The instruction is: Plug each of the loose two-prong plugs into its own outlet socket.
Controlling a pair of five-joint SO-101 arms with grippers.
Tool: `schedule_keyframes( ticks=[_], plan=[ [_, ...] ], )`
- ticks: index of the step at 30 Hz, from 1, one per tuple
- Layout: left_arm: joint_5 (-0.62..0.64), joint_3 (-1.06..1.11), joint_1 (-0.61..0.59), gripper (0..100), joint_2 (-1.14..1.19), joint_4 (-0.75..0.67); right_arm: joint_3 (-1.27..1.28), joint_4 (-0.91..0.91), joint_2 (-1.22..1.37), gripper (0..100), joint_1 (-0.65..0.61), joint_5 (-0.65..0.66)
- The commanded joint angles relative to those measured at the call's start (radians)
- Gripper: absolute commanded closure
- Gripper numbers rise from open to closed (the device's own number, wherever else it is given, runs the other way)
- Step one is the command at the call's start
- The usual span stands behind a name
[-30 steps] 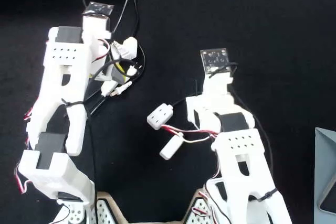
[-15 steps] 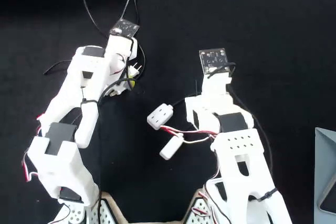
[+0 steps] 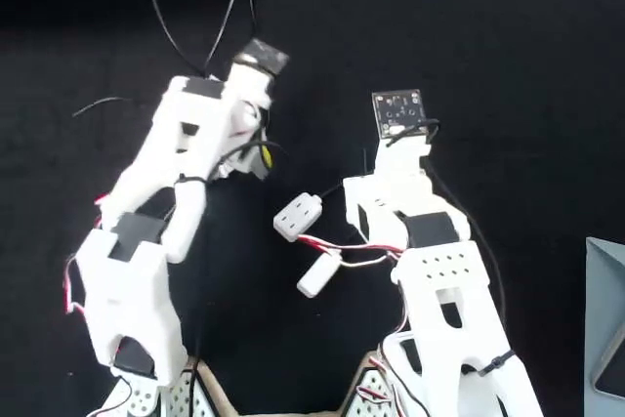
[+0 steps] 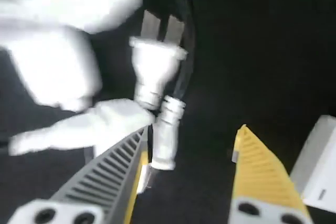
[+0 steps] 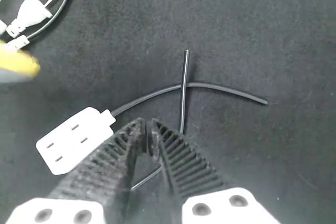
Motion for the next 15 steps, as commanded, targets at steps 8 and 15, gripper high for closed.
schedule_keyframes(
  ticks=[8, 15],
  plan=[
    [-0.008, -0.047, -0.033, 74, 0.12, -0.127, -0.01, -0.015, -0.016, 98.4, -0.015, 0.0],
    [-0.005, -0.125, -0.102, 74, 0.124, -0.077, -0.01, -0.015, -0.016, 98.4, -0.015, 0.0]
  ],
)
